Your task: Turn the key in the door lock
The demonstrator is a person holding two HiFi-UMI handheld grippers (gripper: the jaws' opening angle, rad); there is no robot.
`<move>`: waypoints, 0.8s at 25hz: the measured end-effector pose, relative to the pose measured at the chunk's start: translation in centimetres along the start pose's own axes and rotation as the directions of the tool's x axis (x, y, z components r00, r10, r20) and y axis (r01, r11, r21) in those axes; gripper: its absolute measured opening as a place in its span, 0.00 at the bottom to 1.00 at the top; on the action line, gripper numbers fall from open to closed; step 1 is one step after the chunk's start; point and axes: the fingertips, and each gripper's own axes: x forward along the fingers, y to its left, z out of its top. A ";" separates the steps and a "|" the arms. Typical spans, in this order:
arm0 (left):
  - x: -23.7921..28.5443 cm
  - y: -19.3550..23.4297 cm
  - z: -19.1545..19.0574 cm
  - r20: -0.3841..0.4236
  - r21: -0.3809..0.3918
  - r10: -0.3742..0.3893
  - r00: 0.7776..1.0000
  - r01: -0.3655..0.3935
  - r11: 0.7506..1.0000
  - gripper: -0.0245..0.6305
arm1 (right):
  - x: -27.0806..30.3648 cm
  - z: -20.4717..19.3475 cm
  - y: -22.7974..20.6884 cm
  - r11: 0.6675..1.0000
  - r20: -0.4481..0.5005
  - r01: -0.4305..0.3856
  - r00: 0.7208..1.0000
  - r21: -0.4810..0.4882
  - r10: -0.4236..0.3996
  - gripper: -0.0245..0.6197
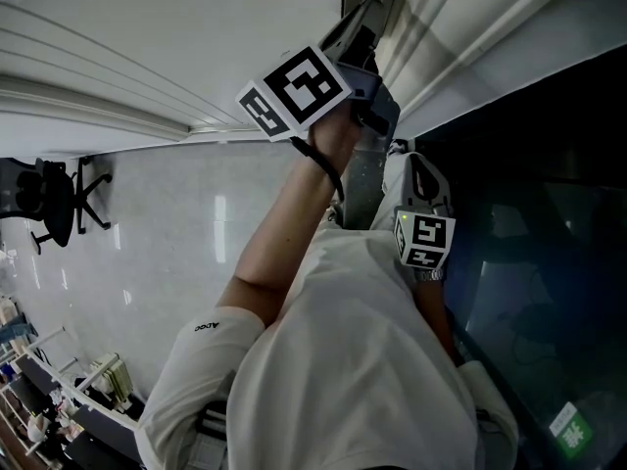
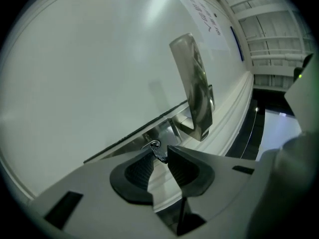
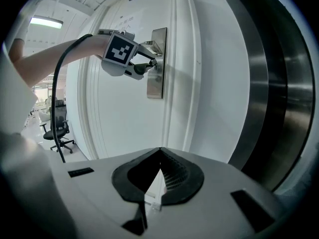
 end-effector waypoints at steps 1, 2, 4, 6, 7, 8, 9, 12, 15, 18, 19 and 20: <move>0.0 0.0 -0.1 -0.011 0.027 0.011 1.000 -0.010 1.000 0.16 | -0.1 -0.1 0.0 1.000 0.000 0.000 1.000 0.001 0.000 0.04; 0.0 0.0 -0.1 -0.020 0.048 0.021 1.000 -0.020 0.999 0.16 | -0.1 -0.1 0.0 1.000 0.000 -0.001 1.000 0.002 0.001 0.04; 0.1 -0.1 0.0 -0.033 0.090 0.040 0.999 -0.037 0.995 0.17 | -0.1 -0.2 0.1 1.000 -0.002 -0.004 1.000 0.002 0.004 0.04; 0.1 -0.2 -0.1 -0.039 0.149 0.062 0.997 -0.056 0.987 0.17 | -0.3 -0.3 0.2 1.000 -0.002 -0.007 1.000 0.002 0.007 0.04; 0.2 -0.2 -0.1 -0.041 0.179 0.073 0.996 -0.065 0.982 0.17 | -0.4 -0.3 0.2 1.000 -0.001 -0.008 1.000 0.002 0.008 0.04; 0.2 -0.3 -0.2 -0.045 0.204 0.082 0.996 -0.072 0.976 0.17 | -0.4 -0.3 0.2 1.000 0.000 -0.008 1.000 0.002 0.008 0.04; 0.2 -0.2 -0.2 -0.048 0.221 0.089 0.995 -0.076 0.972 0.17 | -0.5 -0.4 0.1 1.000 0.001 -0.008 1.000 0.004 0.008 0.04; 0.2 -0.2 -0.2 -0.060 0.265 0.103 0.993 -0.084 0.961 0.17 | -0.6 -0.6 0.0 1.000 0.000 -0.006 1.000 0.009 0.006 0.04; 0.3 -0.4 -0.2 -0.062 0.405 0.151 0.987 -0.113 0.907 0.17 | -0.9 -0.8 0.0 1.000 -0.001 -0.008 1.000 0.011 0.008 0.04; 0.4 -0.6 -0.3 -0.058 0.572 0.208 0.976 -0.139 0.808 0.11 | -1.0 -0.9 0.0 1.000 -0.001 -0.007 1.000 0.012 0.007 0.04; 0.5 -0.7 -0.4 -0.051 0.599 0.216 0.975 -0.143 0.788 0.11 | -1.1 -0.9 -0.1 1.000 -0.001 -0.006 1.000 0.013 0.006 0.04; 0.5 -0.7 -0.4 -0.044 0.608 0.217 0.975 -0.146 0.780 0.11 | -1.2 -1.0 -0.1 1.000 -0.001 -0.005 1.000 0.014 0.005 0.04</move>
